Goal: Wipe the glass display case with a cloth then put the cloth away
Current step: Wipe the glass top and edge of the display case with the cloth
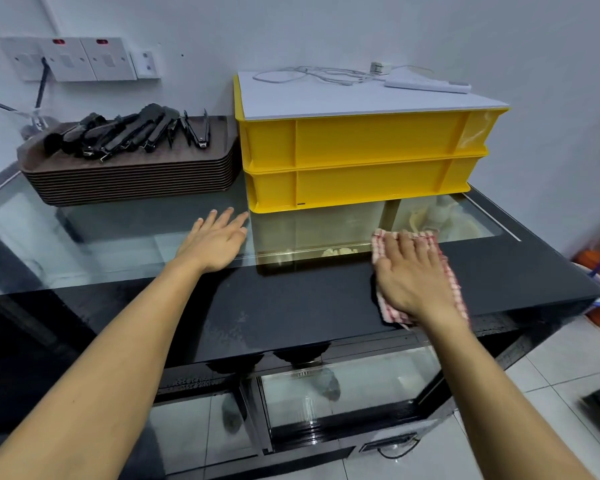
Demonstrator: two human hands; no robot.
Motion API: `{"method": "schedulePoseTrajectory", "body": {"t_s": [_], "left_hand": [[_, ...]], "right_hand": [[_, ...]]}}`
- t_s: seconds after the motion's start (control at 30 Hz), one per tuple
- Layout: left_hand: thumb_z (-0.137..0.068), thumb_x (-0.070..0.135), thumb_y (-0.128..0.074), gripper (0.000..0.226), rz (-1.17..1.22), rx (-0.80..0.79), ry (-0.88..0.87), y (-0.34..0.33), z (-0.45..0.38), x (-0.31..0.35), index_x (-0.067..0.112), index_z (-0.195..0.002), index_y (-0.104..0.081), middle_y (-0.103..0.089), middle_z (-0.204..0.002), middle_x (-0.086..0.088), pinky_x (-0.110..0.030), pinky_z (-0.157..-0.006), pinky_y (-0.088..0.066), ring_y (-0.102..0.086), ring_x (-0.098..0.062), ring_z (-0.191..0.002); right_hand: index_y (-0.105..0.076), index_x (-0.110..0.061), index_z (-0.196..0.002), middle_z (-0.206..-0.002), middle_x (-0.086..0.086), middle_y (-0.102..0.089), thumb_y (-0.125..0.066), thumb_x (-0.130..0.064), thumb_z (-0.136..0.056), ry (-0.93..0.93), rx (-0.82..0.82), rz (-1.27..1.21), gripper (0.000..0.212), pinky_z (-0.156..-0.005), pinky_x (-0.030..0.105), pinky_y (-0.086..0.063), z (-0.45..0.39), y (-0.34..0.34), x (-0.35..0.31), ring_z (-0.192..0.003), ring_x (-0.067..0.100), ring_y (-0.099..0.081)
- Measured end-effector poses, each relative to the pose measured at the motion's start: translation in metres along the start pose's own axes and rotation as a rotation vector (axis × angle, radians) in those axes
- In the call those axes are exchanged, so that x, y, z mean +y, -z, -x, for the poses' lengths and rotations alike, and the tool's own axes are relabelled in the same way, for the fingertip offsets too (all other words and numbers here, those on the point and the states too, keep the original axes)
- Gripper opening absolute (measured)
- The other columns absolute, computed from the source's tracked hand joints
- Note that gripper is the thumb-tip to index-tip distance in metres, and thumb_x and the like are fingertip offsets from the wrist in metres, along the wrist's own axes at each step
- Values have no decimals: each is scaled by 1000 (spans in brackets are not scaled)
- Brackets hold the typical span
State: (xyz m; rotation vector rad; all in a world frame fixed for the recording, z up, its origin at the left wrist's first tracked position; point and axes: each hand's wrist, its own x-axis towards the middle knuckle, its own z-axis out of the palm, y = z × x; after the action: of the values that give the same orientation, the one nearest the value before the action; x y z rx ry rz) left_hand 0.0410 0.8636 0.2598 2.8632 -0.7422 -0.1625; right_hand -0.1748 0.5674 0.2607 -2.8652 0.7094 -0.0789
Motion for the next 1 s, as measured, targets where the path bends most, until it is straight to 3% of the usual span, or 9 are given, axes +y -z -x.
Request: {"method": "schedulePoseTrajectory", "body": {"t_s": [0.2, 0.33, 0.4, 0.47, 0.53, 0.63, 0.7, 0.87, 1.0], "left_hand": [[-111, 46, -12, 55, -1, 4, -9, -1, -2, -2, 41, -166, -5, 3, -175, 5, -46, -129, 3, 6, -24, -161], [-111, 47, -13, 55, 12, 10, -11, -1, 0, -3, 41, -166, -6, 2, -175, 5, -45, -129, 3, 6, -23, -161], [-111, 47, -12, 55, 15, 13, -13, 0, 0, -3, 41, -166, -5, 3, -175, 6, -44, -129, 4, 7, -22, -161], [-111, 48, -11, 55, 13, 15, -14, 0, 1, -2, 41, -166, -5, 4, -175, 6, -43, -129, 5, 7, -22, -161], [-112, 48, -11, 55, 17, 13, -10, -1, 2, -2, 41, -166, -5, 4, -175, 6, -43, -129, 5, 8, -22, -161], [-112, 47, -10, 55, 4, 17, -6, 0, 1, 0, 40, -166, -5, 4, -175, 6, -43, -129, 5, 8, -22, -161], [-112, 47, -10, 55, 7, 15, -3, 0, 1, 1, 40, -166, -5, 4, -175, 6, -43, -129, 6, 8, -22, -161], [-109, 55, -2, 60, 112, 26, -2, 1, 0, -6, 38, -166, -10, -1, -174, 11, -39, -130, 5, 5, -15, -161], [-108, 58, 0, 65, 151, 24, 14, 0, -4, -8, 33, -166, -13, -4, -174, 13, -38, -130, 4, 4, -12, -161]], "right_hand": [[-3, -17, -168, -175, 8, 4, -11, -42, -109, 471, -67, -52, 64, -130, 47, 6, 57, -29, -154, -161, 27, 7], [-9, -27, -167, -175, -1, -2, -10, -44, -109, 650, -80, -24, 61, -130, 41, 9, 47, -24, -131, -162, 21, 4], [-10, -25, -168, -175, 4, -13, 2, -41, -102, 560, -11, 83, 68, -130, 47, -2, 8, -15, -80, -161, 25, -9], [-12, -26, -167, -173, 7, -21, 7, -45, -94, 333, 37, 152, 77, -127, 51, -13, -35, -3, -18, -157, 30, -20], [-12, -27, -167, -175, 6, -14, 4, -53, -92, 55, 24, 40, 81, -129, 50, -7, -63, 11, 25, -160, 30, -14], [-8, -17, -168, -175, 12, -2, -11, -47, -104, -218, 7, -17, 71, -130, 51, -1, -82, 10, 15, -161, 36, -2], [-7, -8, -167, -174, 18, -2, -11, -42, -106, -255, 23, -24, 70, -129, 54, -1, -83, 4, -33, -160, 40, -3], [-5, -3, -165, -172, 25, -2, -11, -39, -108, 147, -29, -24, 67, -129, 54, 2, -49, -25, -175, -160, 41, -2], [-6, -25, -168, -175, 2, 4, -15, -46, -110, 581, -162, -24, 63, -129, 42, 10, -24, -28, -179, -161, 24, 10]]}}
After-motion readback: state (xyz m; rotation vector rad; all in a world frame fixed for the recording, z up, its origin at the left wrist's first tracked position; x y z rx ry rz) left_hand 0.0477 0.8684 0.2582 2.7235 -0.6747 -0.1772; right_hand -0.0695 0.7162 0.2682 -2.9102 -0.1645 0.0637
